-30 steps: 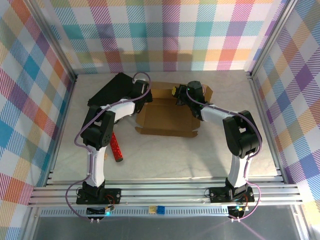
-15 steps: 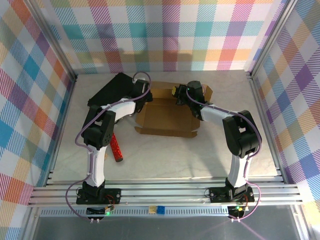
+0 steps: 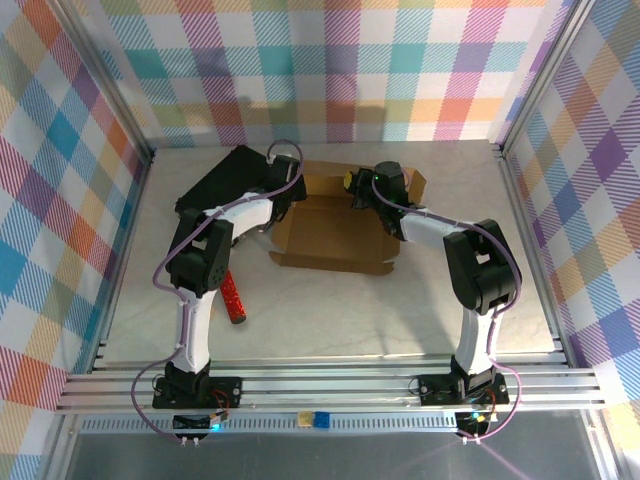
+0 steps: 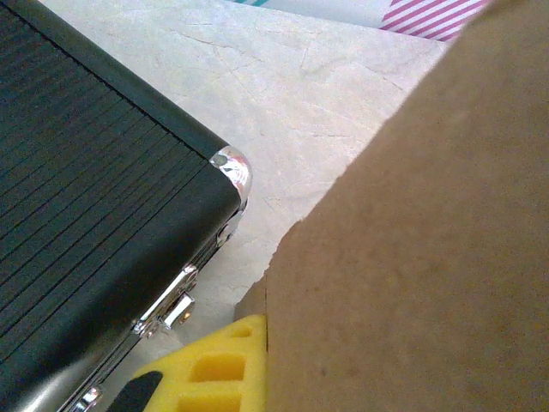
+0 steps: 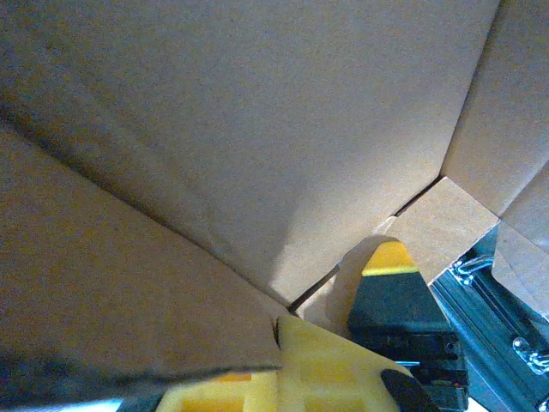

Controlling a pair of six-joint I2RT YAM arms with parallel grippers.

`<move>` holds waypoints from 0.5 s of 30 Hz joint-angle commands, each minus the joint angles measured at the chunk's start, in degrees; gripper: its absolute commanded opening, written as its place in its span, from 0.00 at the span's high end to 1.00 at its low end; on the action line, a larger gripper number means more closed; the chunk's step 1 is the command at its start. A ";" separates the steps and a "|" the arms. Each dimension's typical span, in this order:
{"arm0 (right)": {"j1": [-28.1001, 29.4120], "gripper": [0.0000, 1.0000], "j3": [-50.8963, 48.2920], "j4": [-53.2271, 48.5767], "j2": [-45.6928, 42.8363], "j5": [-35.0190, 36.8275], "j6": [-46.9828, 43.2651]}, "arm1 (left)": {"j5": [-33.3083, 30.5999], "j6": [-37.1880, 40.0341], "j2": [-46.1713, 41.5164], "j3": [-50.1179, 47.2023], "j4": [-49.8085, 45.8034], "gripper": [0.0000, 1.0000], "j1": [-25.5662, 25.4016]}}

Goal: Fold the paper box

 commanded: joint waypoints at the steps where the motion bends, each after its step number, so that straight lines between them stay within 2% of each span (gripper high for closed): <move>1: 0.98 1.00 -0.12 -6.42 -0.64 -4.03 2.49 | 1.72 -0.41 0.53 -1.19 -11.83 1.00 0.66; 4: 0.47 0.83 0.00 -8.17 -1.99 -4.05 -0.46 | 2.80 -0.64 -0.51 -0.02 -16.02 1.00 0.66; 6: -0.43 0.64 0.35 -9.91 -3.31 -4.75 -4.15 | 3.47 -0.81 -1.67 -0.12 -19.28 1.00 0.58; 9: -1.93 0.43 0.62 -12.42 -6.26 -6.08 -10.89 | 4.51 -1.43 -3.73 -0.08 -22.11 1.00 0.58; 12: -3.68 0.25 3.11 -18.06 -10.40 -7.91 -21.05 | 6.46 -2.45 -5.32 1.21 -25.82 1.00 0.63; 15: -5.15 0.14 6.34 -25.10 -14.93 -9.15 -31.61 | 9.11 -3.41 -5.59 3.85 -31.05 1.00 0.57</move>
